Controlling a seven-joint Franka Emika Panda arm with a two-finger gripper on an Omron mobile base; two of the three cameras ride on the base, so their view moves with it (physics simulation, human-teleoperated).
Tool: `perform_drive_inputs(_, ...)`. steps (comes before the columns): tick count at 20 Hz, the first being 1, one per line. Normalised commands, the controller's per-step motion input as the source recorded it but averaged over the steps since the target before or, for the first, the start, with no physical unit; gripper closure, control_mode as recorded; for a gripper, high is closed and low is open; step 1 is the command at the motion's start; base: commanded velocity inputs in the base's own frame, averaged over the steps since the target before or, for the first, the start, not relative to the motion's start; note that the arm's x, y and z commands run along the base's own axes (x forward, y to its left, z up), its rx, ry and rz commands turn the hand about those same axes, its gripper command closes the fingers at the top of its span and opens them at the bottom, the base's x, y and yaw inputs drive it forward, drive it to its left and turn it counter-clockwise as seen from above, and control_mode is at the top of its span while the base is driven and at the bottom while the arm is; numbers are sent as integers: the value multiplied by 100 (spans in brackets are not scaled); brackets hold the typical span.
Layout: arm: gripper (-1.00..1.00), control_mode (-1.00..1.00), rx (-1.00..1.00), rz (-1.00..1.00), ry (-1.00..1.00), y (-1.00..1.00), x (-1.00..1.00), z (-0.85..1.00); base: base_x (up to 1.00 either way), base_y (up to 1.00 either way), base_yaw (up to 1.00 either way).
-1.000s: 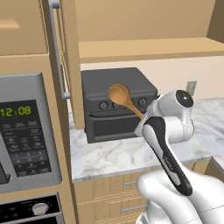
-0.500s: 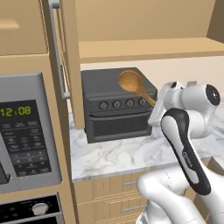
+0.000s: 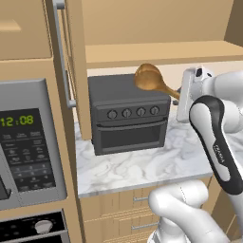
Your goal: Organize the utensils by type. Pick up the wooden spoons from the counter and place them in the open cabinet. Then pick up the metallic utensils from the counter and place them in the open drawer.
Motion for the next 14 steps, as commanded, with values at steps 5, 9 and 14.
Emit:
perform_drive_inputs(5,100,-100,-30,5,-12,-21,0,64,0,0,0)
perform_drive_inputs(9,100,-100,-27,0,-12,-17,3,55,0,0,0)
perform_drive_inputs(14,100,-100,-24,-6,-13,-1,30,34,0,0,0)
